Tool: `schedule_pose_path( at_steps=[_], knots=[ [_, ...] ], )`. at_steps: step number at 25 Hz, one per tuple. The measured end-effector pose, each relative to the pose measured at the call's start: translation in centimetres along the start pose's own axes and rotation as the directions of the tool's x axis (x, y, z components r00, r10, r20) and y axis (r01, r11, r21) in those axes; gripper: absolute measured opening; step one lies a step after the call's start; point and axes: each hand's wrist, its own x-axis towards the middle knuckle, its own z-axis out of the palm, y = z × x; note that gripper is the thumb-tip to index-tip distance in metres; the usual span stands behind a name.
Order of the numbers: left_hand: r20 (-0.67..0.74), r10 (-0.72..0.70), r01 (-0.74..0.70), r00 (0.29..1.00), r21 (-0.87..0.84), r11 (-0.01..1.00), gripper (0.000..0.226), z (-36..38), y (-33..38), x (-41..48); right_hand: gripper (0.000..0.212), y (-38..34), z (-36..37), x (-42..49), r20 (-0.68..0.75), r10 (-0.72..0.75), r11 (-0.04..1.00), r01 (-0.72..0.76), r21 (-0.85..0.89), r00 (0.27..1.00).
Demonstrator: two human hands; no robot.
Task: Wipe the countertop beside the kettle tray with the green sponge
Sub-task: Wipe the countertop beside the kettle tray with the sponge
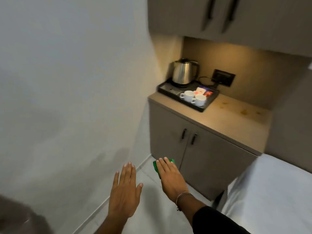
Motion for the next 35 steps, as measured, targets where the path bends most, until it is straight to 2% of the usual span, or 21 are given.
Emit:
schedule_pose_path(
  at_steps=[4, 8, 13, 17, 22, 25, 27, 29, 31, 33, 35],
  knots=[
    [0.016, 0.241, -0.241, 0.970, -0.001, 0.970, 0.091, 0.7, 9.2, 8.0, 0.080, 11.3, -3.9, -1.9, -0.018, 0.259, 0.964, -0.260, -0.053, 0.966],
    [0.007, 0.444, -0.444, 0.896, -0.033, 0.896, 0.079, 1.4, 18.4, 17.3, 0.077, 22.2, -7.2, -2.7, -0.091, 0.460, 0.880, -0.467, -0.089, 0.883],
    [-0.010, 0.601, -0.599, 0.800, -0.078, 0.797, 0.073, 2.0, 28.9, 30.4, 0.075, 33.3, -10.1, 0.0, -0.151, 0.640, 0.757, -0.652, -0.044, 0.753],
    [0.026, 0.681, -0.677, 0.732, -0.092, 0.731, 0.073, 2.2, 34.8, 39.3, 0.075, 40.0, -11.0, 3.4, -0.105, 0.700, 0.700, -0.708, -0.096, 0.706],
    [0.074, 0.705, -0.701, 0.705, -0.077, 0.709, 0.074, 3.4, 38.0, 46.1, 0.073, 44.4, -10.6, 5.9, 0.014, 0.746, 0.661, -0.738, -0.134, 0.666],
    [0.091, 0.703, -0.693, 0.705, -0.119, 0.711, 0.075, 4.8, 38.5, 47.4, 0.084, 44.5, -10.2, 6.1, 0.078, 0.739, 0.674, -0.735, -0.078, 0.669],
    [0.073, 0.697, -0.680, 0.713, -0.169, 0.713, 0.076, 5.4, 38.4, 47.5, 0.084, 44.2, -9.4, 6.4, 0.037, 0.784, 0.620, -0.784, -0.020, 0.619],
    [0.075, 0.697, -0.675, 0.713, -0.195, 0.712, 0.077, 5.6, 38.4, 47.3, 0.074, 43.8, -8.5, 6.7, -0.034, 0.841, 0.541, -0.840, 0.039, 0.540],
    [0.040, 0.686, -0.666, 0.726, -0.204, 0.717, 0.076, 5.8, 38.3, 47.2, 0.065, 43.7, -7.9, 7.0, -0.091, 0.856, 0.515, -0.855, 0.062, 0.509],
    [0.026, 0.678, -0.657, 0.735, -0.219, 0.721, 0.074, 6.0, 38.2, 47.3, 0.060, 44.1, -7.4, 6.4, -0.085, 0.833, 0.551, -0.834, 0.041, 0.546],
    [0.002, 0.681, -0.663, 0.733, -0.224, 0.714, 0.073, 6.5, 38.1, 47.3, 0.060, 45.0, -7.4, 4.8, -0.066, 0.778, 0.626, -0.779, 0.016, 0.624]
  ],
)
